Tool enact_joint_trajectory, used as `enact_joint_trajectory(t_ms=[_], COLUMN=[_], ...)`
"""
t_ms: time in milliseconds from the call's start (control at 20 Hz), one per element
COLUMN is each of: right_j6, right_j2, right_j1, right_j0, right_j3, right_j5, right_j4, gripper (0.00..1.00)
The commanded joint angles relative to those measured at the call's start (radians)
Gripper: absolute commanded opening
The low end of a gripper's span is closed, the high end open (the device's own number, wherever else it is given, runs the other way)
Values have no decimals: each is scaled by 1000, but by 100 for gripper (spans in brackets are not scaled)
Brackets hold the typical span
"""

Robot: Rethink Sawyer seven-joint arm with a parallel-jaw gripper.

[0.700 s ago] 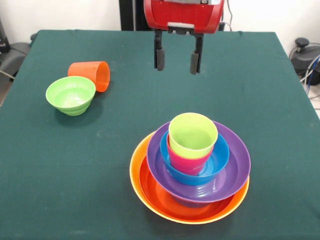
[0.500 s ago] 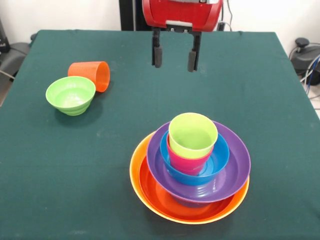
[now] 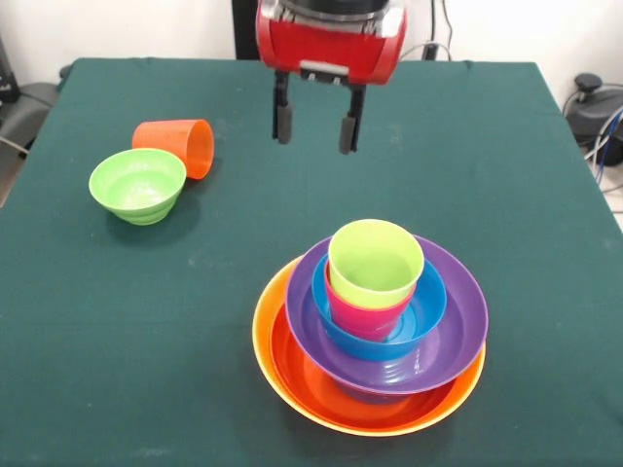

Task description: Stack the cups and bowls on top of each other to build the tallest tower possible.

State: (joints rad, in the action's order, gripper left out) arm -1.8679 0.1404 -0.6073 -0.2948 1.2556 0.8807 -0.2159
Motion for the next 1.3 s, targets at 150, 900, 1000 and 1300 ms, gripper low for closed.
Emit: enact_joint_trajectory(t_ms=[150,900,1000,1300], right_j6=[-97,-225,-226,-257], right_j2=[-25,-286,-301,-351], right_j1=[194,232,242,259], right_j0=[70,235,248,292], right_j3=[-7,-30,-36,-23], right_j5=[-130,-161,-165,-186], right_j4=[-102,-138,-128,-106], gripper=[100,100,100,100])
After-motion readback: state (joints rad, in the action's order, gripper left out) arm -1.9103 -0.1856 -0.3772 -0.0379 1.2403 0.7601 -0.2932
